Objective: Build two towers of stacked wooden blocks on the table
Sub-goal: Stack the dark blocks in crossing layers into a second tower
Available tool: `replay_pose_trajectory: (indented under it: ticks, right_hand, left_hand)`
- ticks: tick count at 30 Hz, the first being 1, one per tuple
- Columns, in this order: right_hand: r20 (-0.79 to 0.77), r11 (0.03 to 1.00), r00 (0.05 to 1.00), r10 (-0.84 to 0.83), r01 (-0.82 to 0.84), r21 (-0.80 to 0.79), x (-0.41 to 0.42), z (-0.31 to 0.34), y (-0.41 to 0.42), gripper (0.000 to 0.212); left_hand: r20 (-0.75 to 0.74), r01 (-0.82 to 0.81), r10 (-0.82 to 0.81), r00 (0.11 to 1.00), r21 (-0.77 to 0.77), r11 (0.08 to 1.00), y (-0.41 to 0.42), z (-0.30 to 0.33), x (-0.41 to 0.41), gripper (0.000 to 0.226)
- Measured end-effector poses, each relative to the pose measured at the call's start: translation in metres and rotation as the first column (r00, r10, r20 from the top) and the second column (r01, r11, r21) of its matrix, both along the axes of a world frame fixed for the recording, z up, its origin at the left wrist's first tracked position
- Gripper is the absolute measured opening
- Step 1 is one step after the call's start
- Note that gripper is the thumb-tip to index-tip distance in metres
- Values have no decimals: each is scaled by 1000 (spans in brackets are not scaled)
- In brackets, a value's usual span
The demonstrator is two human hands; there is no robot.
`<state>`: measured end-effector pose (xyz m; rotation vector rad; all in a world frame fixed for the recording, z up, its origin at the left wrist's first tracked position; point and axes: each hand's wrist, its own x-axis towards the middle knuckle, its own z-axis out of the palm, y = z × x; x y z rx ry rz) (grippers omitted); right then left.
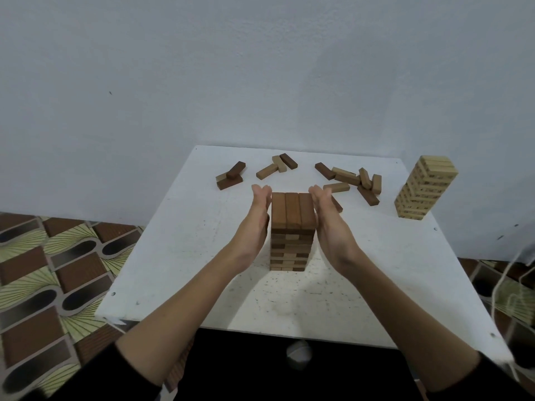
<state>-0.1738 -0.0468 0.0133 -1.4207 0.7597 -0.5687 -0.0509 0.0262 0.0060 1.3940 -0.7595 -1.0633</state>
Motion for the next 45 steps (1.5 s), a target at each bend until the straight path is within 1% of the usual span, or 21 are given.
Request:
replay_pose_trajectory:
  ticks: [2, 3, 6, 10, 12, 14, 17, 18, 19, 21, 23, 24, 26, 28, 31, 34, 35, 37, 40, 42, 45]
  right_hand:
    - [18, 1000, 1000, -4, 4, 2, 2, 0, 5, 55]
    - [18, 1000, 1000, -1, 1, -6, 3, -1, 6, 47]
    - [28, 999, 1000, 0, 1, -36, 4, -2, 7, 45]
    - [50, 1000, 999, -4, 5, -11, 4, -3, 8, 44]
    - [46, 1000, 999, -6, 7, -14, 4, -5, 6, 48]
    - [37, 1000, 999, -2, 2, -2, 3, -5, 7, 56]
    - [6, 1000, 1000, 9, -9, 13, 4, -9, 2, 84]
    - [-15, 1000, 1000, 1, 0, 10, 3, -10, -1, 87]
    - [-19, 1000, 1000, -19, 19, -6, 2, -11, -5, 81]
    - [-19, 992, 996, -87, 85, -96, -2, -11, -17, 63]
    - [-81, 959, 981, -174, 150, -239, -7, -15, -38, 47]
    - [-142, 935, 969, -204, 150, -321, -7, -21, -53, 42]
    - [-348, 878, 903, -252, 62, -474, -6, -42, -89, 44]
    - [-515, 834, 811, -277, -64, -548, -5, -59, -118, 49]
    - [-598, 777, 758, -260, -203, -596, 1, -64, -147, 48]
    - [-695, 792, 681, -232, -283, -542, 12, -59, -163, 57]
    - [-712, 796, 664, -226, -295, -528, 16, -60, -167, 56]
    - [-708, 794, 673, -216, -301, -528, 24, -63, -171, 45]
    - [-638, 768, 739, -217, -274, -579, 34, -67, -167, 31]
    - [-623, 737, 762, -177, -317, -597, 43, -65, -163, 31]
    - [-655, 706, 749, -99, -411, -577, 58, -63, -163, 44]
  left_hand:
    - [-7, 2, -2, 1000, -3, 1000, -1, 1, -3, 97]
    - [-7, 11, -11, 1000, -4, 1000, -1, 3, -5, 93]
    - [-12, 12, -12, 1000, 1, 1000, 1, 11, -13, 77]
    - [-5, 12, -12, 1000, -3, 1000, 2, 13, -16, 71]
    - [-12, 2, -2, 1000, -10, 1000, 1, 11, -16, 69]
    - [-12, -9, 8, 1000, -15, 1000, 0, 9, -15, 70]
    - [-17, 1, -1, 1000, -21, 1000, -1, 6, -11, 80]
    - [-5, 0, 0, 1000, -19, 1000, -1, 5, -9, 86]
    - [14, -23, 23, 1000, -16, 1000, -1, 4, -6, 88]
    - [44, -92, 93, 995, -15, 996, 0, -1, 4, 80]
    - [53, -116, 118, 992, -25, 993, -1, -5, 15, 77]
    - [64, -136, 137, 988, -26, 990, -1, -7, 22, 78]
    - [126, -196, 196, 972, -14, 980, -7, -15, 37, 69]
    - [217, -242, 229, 949, 34, 970, -11, -26, 51, 58]
    - [313, -250, 217, 925, 69, 966, -18, -42, 70, 46]
    - [435, -230, 165, 885, 100, 968, -27, -49, 78, 32]
    - [470, -217, 142, 871, 110, 970, -31, -52, 79, 31]
    - [532, -193, 97, 841, 128, 973, -42, -57, 85, 37]
    - [620, -171, 27, 784, 174, 970, -61, -64, 94, 40]
    - [666, -147, -21, 745, 194, 970, -75, -65, 97, 39]
    - [771, -53, -141, 621, 221, 974, -97, -66, 106, 41]
